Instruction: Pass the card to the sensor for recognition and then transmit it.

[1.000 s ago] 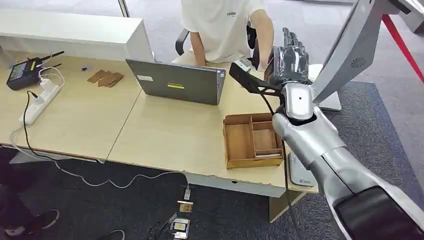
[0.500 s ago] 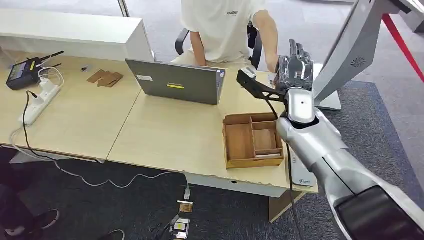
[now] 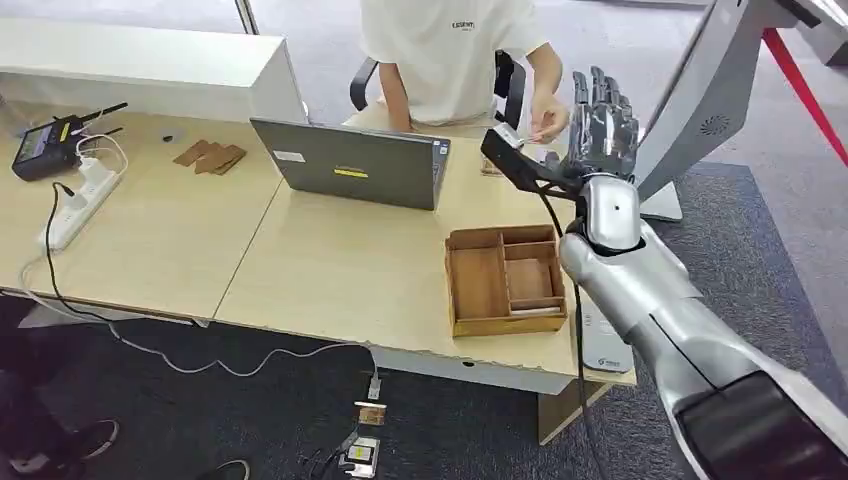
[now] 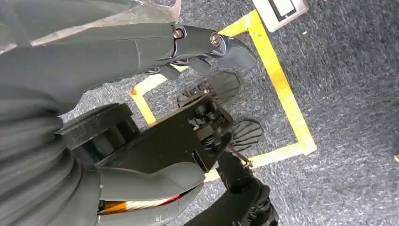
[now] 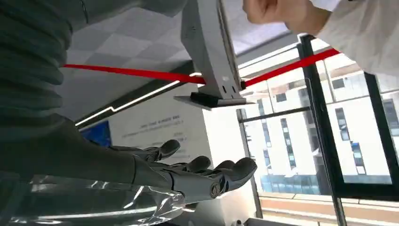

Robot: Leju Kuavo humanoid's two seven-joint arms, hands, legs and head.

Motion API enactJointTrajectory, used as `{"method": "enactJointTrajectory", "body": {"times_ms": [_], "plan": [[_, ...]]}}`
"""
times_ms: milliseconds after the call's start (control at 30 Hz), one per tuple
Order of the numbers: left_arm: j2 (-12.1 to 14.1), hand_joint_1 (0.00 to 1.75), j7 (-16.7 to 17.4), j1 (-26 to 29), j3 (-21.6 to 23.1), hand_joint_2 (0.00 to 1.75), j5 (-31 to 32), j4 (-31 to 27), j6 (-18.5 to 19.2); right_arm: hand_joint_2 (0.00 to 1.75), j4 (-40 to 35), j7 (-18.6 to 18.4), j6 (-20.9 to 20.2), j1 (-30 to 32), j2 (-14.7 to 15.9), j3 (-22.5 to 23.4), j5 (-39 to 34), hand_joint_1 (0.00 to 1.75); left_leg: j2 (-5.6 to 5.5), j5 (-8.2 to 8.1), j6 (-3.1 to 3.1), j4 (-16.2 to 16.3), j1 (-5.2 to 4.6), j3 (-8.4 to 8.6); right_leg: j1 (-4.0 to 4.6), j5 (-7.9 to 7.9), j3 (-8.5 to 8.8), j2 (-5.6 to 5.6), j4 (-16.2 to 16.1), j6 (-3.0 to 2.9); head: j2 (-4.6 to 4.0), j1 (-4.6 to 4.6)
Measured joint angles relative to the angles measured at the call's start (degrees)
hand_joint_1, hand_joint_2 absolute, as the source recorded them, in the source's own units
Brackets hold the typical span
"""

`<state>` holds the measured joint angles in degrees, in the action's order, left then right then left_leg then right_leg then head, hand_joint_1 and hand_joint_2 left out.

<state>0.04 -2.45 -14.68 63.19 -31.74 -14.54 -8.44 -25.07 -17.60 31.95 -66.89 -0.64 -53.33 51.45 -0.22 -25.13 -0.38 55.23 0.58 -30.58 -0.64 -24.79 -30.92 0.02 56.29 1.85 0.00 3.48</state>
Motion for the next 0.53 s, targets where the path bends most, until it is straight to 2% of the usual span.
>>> {"method": "enactJointTrajectory", "body": {"times_ms": [133,267,400,533], "plan": [[0.13,0.0,-0.2,0.52,-0.07,1.75,-1.18,0.13,-1.14,1.75,-3.99,1.58,4.31,0.42,0.64,0.74,-5.06,0.0,0.01,0.0,0.0,0.0,0.01,0.01,0.01,0.0,0.0,0.0,-0.01,0.0,0.0,-0.02],[0.35,0.0,-1.29,1.6,-0.48,1.75,-3.21,0.26,-2.97,1.75,-13.34,4.76,7.61,4.8,2.21,2.29,-12.63,0.0,0.01,0.0,0.0,-0.01,0.01,0.03,0.01,-0.01,0.03,0.0,-0.03,0.0,0.0,0.0],[0.79,0.0,-2.84,3.31,-1.33,1.75,-5.29,0.37,-4.61,1.75,-27.41,13.73,8.22,16.52,3.17,6.66,-17.21,0.0,-0.02,-0.02,-0.01,-0.02,0.06,0.06,0.06,-0.03,0.07,-0.02,-0.08,0.01,0.0,0.04],[1.33,0.0,-3.98,5.07,-2.23,1.75,-6.54,0.55,-5.38,1.75,-41.39,18.76,8.31,30.28,4.48,11.92,-17.9,0.0,-0.1,-0.06,-0.01,-0.03,0.07,0.03,0.07,-0.11,0.07,-0.14,-0.11,0.0,0.0,0.0]]}}
